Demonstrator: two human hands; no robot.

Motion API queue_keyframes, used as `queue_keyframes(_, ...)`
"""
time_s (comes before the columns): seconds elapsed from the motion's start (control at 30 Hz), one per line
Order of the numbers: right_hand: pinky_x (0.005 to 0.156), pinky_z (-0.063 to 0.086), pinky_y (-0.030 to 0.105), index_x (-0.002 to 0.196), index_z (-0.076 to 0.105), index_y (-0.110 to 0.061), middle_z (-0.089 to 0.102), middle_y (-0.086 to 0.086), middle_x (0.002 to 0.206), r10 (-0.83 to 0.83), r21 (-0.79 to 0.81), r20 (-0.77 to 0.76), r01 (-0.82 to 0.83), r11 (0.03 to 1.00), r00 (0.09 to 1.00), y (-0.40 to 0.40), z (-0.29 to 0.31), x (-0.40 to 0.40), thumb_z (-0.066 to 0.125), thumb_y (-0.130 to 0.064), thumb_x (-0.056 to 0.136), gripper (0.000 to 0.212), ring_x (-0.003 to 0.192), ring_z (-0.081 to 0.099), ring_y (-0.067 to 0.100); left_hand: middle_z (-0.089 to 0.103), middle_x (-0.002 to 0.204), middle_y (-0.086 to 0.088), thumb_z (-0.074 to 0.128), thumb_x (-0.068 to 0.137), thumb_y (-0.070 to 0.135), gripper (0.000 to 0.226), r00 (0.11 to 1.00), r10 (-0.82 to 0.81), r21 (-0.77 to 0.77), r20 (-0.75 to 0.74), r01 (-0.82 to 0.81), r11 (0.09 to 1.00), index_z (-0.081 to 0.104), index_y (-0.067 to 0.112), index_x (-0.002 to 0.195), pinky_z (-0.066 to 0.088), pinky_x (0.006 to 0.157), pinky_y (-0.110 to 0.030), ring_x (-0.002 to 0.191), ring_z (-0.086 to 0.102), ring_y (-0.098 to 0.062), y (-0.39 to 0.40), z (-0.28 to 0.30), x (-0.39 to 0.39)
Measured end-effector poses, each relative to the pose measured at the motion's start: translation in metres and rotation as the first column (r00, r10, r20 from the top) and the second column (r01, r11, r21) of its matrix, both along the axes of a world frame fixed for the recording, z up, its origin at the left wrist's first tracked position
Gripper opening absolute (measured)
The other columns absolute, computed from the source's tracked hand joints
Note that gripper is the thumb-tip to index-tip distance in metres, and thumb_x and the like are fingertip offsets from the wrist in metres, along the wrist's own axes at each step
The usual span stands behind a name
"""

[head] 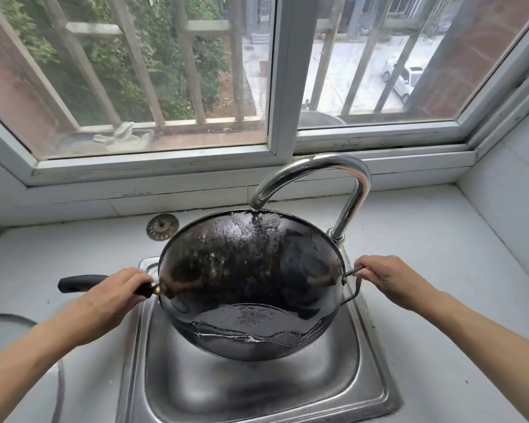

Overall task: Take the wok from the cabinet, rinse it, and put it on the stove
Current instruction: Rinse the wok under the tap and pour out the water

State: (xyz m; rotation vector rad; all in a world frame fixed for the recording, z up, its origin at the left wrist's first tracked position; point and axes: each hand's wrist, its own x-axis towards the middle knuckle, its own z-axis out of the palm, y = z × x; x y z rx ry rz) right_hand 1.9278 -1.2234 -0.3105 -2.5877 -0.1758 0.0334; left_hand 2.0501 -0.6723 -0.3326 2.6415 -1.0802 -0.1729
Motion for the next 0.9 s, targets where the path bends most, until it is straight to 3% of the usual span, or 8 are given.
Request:
queue_keyframes(0.27, 0.063, 0.049, 0.039, 0.088, 0.051, -0.049, 0.063, -0.005, 0.07, -0.022, 0.029, -0.02, 0.023, 0.999, 1.0, -0.004, -0.007, -0.002, 0.023, -0.081, 0.082, 0.044, 0.065, 0.055, 0.018, 0.045, 0.111, 0.018, 0.033, 0.095, 0.048, 0.033, 0.998, -0.004, 0.024, -0.057, 0.005, 1.0, 0.05, 0.031, 0.118, 0.041, 0.087, -0.021, 0.101, 0.049, 0.0, 0.0, -0.003, 0.003)
queue_keyframes(0.5, 0.063, 0.048, 0.035, 0.088, 0.05, -0.047, 0.063, -0.007, 0.07, -0.011, 0.036, -0.026, 0.012, 0.999, 1.0, -0.009, -0.012, -0.006, 0.023, -0.079, 0.084, 0.041, 0.065, 0.055, 0.015, 0.048, 0.109, 0.015, 0.036, 0.094, 0.045, 0.034, 0.999, -0.016, 0.021, -0.052, 0.017, 1.0, 0.052, 0.026, 0.117, 0.039, 0.087, -0.02, 0.097, 0.047, -0.001, -0.008, 0.001, 0.004)
queue_keyframes(0.67, 0.063, 0.047, 0.032, 0.086, 0.051, -0.048, 0.06, -0.009, 0.066, -0.055, 0.02, -0.055, 0.056, 0.998, 0.997, -0.013, -0.014, -0.008, 0.035, -0.059, 0.086, 0.02, 0.065, 0.053, 0.016, 0.048, 0.11, 0.014, 0.05, 0.092, 0.029, 0.026, 0.997, -0.046, 0.004, -0.056, 0.046, 0.999, 0.053, 0.024, 0.117, 0.041, 0.086, -0.021, 0.097, 0.048, -0.003, -0.016, 0.003, 0.011)
queue_keyframes(0.8, 0.061, 0.045, 0.03, 0.087, 0.053, -0.039, 0.06, -0.007, 0.065, -0.078, 0.026, -0.037, 0.079, 0.997, 0.996, -0.019, -0.014, -0.013, 0.031, -0.074, 0.084, 0.041, 0.064, 0.052, 0.017, 0.052, 0.112, 0.01, 0.053, 0.092, 0.027, 0.025, 0.997, -0.067, 0.013, -0.04, 0.068, 0.998, 0.055, 0.02, 0.116, 0.046, 0.087, -0.027, 0.1, 0.052, -0.01, -0.024, 0.007, 0.018)
queue_keyframes(0.9, 0.062, 0.045, 0.03, 0.083, 0.053, -0.049, 0.06, -0.007, 0.065, -0.09, 0.036, -0.029, 0.091, 0.995, 0.996, -0.023, -0.017, -0.019, 0.03, -0.077, 0.084, 0.036, 0.063, 0.054, 0.015, 0.054, 0.111, 0.007, 0.055, 0.094, 0.024, 0.023, 0.996, -0.089, 0.028, -0.014, 0.09, 0.996, 0.055, 0.02, 0.116, 0.045, 0.085, -0.026, 0.097, 0.054, -0.011, -0.031, 0.012, 0.022)
